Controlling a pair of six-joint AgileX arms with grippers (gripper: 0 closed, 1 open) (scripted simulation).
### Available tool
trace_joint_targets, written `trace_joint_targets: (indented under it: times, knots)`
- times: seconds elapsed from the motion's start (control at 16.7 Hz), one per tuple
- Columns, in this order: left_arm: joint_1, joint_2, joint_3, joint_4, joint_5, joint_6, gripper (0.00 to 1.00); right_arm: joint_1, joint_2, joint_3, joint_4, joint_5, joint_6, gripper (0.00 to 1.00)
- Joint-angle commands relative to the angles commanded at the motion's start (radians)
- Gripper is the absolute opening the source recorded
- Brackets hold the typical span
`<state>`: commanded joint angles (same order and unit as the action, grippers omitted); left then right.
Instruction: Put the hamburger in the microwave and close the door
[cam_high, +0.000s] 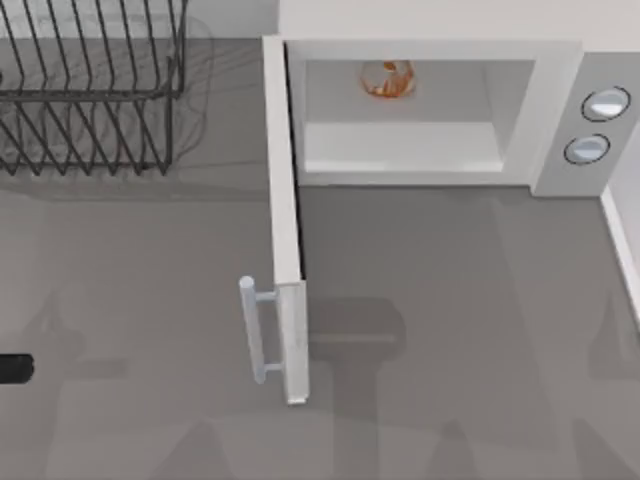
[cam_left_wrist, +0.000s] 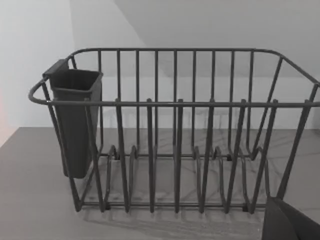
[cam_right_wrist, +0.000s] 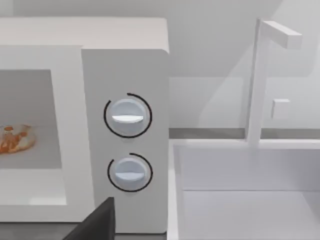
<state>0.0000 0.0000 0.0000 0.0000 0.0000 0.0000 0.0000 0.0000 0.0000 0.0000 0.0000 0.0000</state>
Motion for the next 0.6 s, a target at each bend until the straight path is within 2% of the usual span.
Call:
trace_joint_targets:
  times: [0.36,0.48,0.6]
  knots:
    - [-0.017,-0.001,0.001,-0.003,-0.017,0.0,0.0,0.0,0.0,0.0,0.0,0.0,0.0,1.0]
    - [-0.075,-0.005,0.006,-0.012,-0.075,0.0,0.0,0.0,0.0,0.0,0.0,0.0,0.0,1.0]
    - [-0.168,-0.011,0.013,-0.024,-0.168,0.0,0.0,0.0,0.0,0.0,0.0,0.0,0.0,1.0]
